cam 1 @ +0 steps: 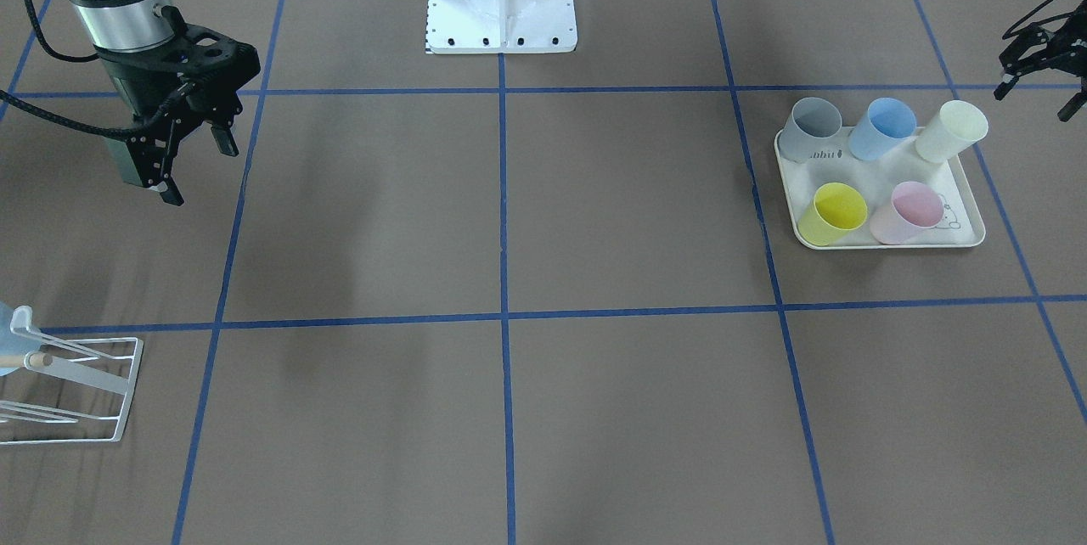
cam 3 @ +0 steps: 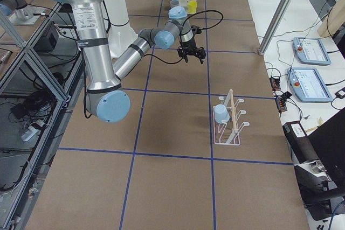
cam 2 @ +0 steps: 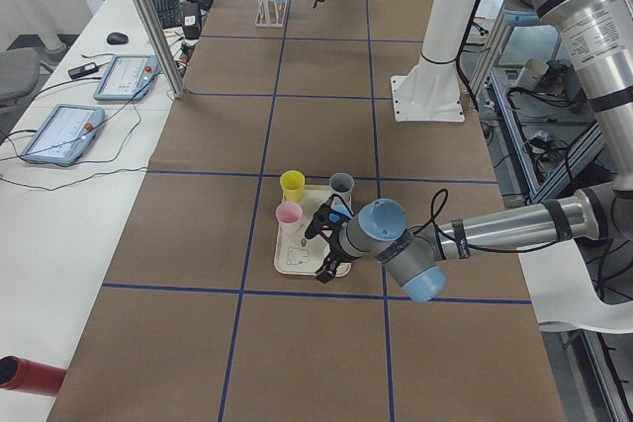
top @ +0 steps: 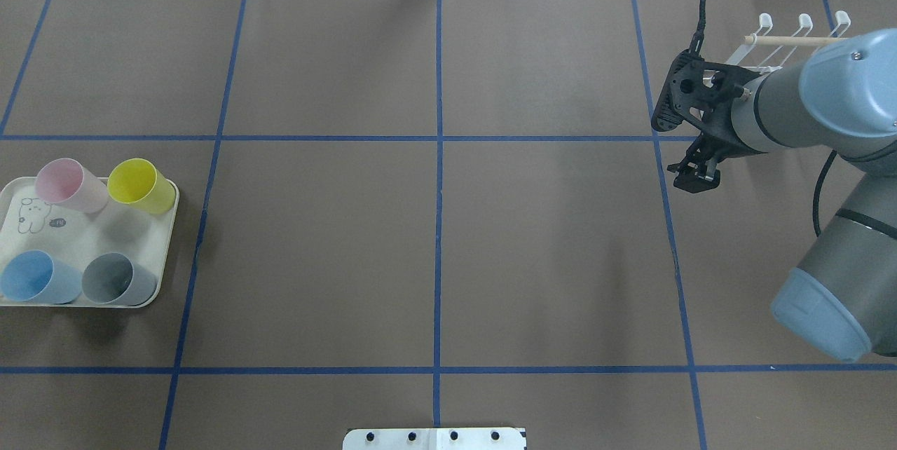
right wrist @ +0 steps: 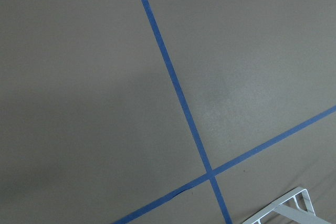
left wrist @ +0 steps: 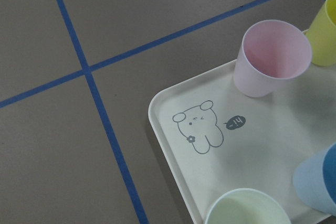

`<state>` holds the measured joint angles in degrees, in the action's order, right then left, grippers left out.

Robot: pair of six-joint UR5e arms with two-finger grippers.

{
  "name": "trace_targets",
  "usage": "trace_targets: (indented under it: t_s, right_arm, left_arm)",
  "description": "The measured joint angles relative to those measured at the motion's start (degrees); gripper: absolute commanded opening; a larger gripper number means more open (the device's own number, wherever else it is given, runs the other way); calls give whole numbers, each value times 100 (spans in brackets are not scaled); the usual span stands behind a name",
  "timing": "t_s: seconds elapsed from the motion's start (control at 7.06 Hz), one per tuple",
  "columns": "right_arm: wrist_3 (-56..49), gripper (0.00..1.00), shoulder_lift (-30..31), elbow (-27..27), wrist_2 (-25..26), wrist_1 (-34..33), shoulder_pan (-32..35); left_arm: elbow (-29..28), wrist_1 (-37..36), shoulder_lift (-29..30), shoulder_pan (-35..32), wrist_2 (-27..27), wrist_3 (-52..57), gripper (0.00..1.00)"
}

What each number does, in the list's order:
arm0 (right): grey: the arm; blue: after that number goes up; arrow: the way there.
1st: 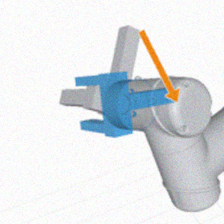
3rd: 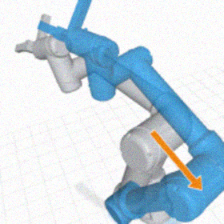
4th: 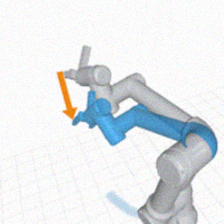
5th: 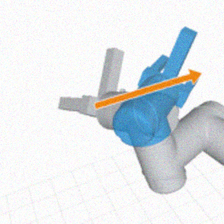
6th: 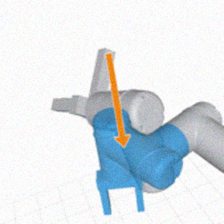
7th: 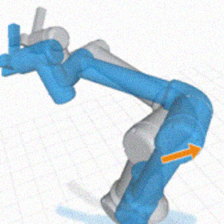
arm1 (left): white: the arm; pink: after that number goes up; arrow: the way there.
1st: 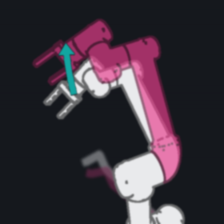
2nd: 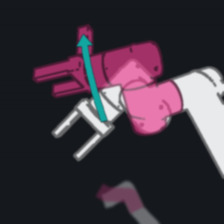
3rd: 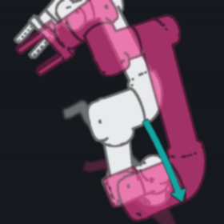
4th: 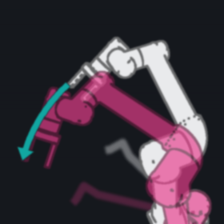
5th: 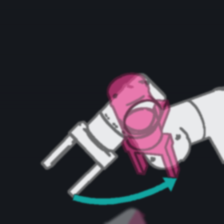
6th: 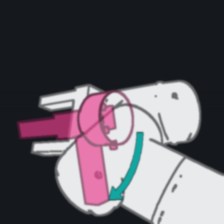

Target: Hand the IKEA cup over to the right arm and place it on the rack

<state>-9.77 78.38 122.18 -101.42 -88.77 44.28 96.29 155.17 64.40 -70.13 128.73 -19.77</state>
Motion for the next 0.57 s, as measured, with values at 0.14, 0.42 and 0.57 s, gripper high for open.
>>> trace_targets:
  t_s: [0.14,0.42,0.57]
  right_arm:
    - [1,100,4,-4,0,0,-3]
    - [0,100,10,-12,2,0,-7]
    - [-4,100,11,-19,5,0,-7]
  left_arm:
    - [-95,62,25,151,-10,-64,79]
    - [-312,180,137,351,-16,-90,73]
    - [-430,200,244,440,-20,-86,69]
